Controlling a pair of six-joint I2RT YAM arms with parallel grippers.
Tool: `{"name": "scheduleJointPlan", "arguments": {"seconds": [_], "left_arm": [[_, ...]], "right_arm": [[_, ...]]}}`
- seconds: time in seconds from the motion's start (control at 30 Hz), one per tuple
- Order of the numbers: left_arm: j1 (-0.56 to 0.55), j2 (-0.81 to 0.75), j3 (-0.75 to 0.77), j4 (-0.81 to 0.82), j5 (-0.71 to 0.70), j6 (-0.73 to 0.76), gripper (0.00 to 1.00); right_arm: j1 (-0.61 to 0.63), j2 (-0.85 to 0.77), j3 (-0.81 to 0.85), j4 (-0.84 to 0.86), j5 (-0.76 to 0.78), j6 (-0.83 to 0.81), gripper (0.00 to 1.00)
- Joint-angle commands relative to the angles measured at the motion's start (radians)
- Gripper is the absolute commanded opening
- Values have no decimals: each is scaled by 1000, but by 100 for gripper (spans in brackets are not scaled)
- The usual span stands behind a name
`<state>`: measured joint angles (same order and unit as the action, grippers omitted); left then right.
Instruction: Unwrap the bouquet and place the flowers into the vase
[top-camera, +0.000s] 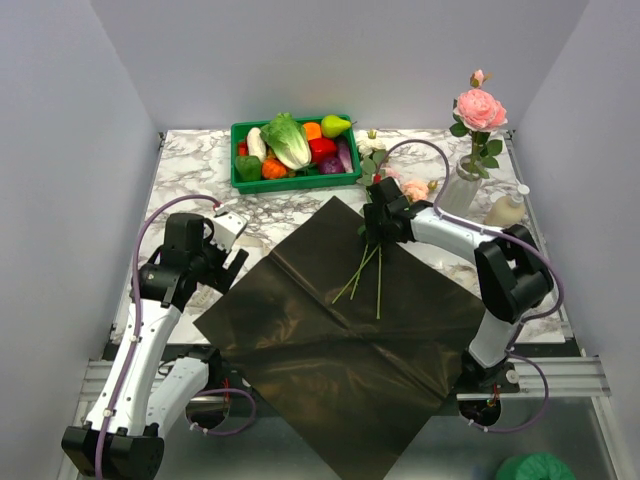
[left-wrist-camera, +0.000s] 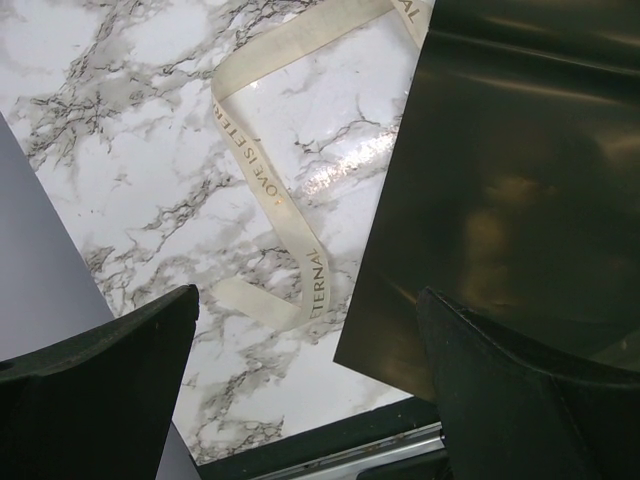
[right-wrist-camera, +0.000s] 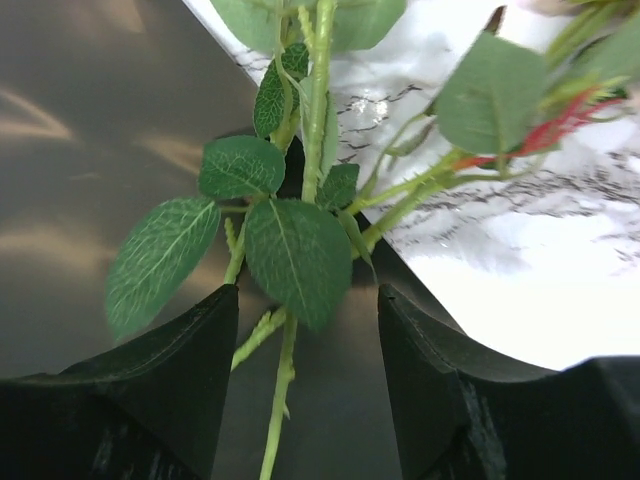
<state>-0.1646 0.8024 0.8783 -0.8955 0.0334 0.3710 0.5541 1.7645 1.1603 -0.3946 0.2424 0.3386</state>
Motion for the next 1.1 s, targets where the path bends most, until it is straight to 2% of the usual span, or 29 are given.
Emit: {"name": "scheduleJointPlan", "arguments": {"seconds": [0.0,0.17,0.27,0.3,0.4,0.6,0.67,0.7,0.83,0.87,0.97,1.0,1.07], "left_arm": [[4,0,-13,24,-26,14,99],[4,-3,-28,33,-50,23,99],[4,-3,-35,36,-55,26,99],[4,-3,-36,38,-56,26,99],[5,-2,-44,43,-59,28,99],[5,3,-53,53,-59,29,99],[5,3,-53,53,-59,32,99],[5,3,-53,55,-62,34,99],[4,-3,-61,56,-67,37,99],[4,-3,-65,58,-70,40,99],[5,-6,-71,61,-84,51,99],[4,-8,-71,63,-87,52,99],[5,-8,-73,64,-96,57,99]], "right_arm": [[7,58,38,23,43,-4,61],[7,70,58,36,43,-7,53],[7,81,75,33,41,-12,44],[7,84,79,31,32,-10,38],[9,87,85,22,17,-7,26],[15,95,78,26,35,-16,23],[15,104,90,20,43,-18,29],[15,107,94,16,47,-16,36],[15,119,113,14,51,-16,40],[13,122,118,13,51,-16,40],[13,135,125,16,44,-16,29],[15,138,124,16,43,-15,23],[15,138,121,22,44,-12,18]]}}
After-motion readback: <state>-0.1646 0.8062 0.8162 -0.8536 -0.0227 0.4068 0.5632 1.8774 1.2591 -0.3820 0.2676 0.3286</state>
